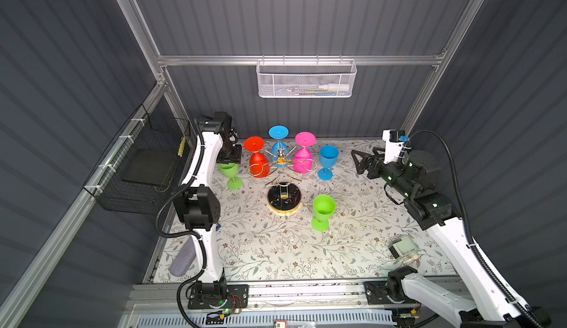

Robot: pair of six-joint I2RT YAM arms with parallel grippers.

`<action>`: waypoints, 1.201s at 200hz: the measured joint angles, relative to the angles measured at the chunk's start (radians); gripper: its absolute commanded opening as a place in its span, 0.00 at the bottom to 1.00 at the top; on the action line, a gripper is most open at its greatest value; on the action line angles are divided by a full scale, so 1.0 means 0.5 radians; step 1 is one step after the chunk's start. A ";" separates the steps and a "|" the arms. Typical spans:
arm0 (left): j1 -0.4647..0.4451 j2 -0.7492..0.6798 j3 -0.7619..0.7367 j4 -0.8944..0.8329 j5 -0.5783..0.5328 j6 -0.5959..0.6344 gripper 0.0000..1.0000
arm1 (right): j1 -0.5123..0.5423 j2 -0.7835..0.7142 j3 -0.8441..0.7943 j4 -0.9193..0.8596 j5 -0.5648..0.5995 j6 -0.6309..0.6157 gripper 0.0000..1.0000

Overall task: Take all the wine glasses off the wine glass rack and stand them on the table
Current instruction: 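Open the left gripper and lift it off the standing glass, then move the right gripper to the pink glass's base while the left arm rises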

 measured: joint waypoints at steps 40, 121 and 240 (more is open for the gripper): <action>0.000 -0.181 -0.054 0.079 0.018 -0.009 0.59 | -0.022 0.066 0.032 -0.015 -0.069 0.022 0.92; 0.000 -0.689 -0.315 0.329 0.018 -0.053 0.66 | -0.114 0.555 0.349 -0.026 -0.559 0.259 0.84; 0.000 -2.021 -1.639 1.710 0.279 -0.154 0.77 | -0.111 1.266 0.641 0.416 -1.184 0.866 0.69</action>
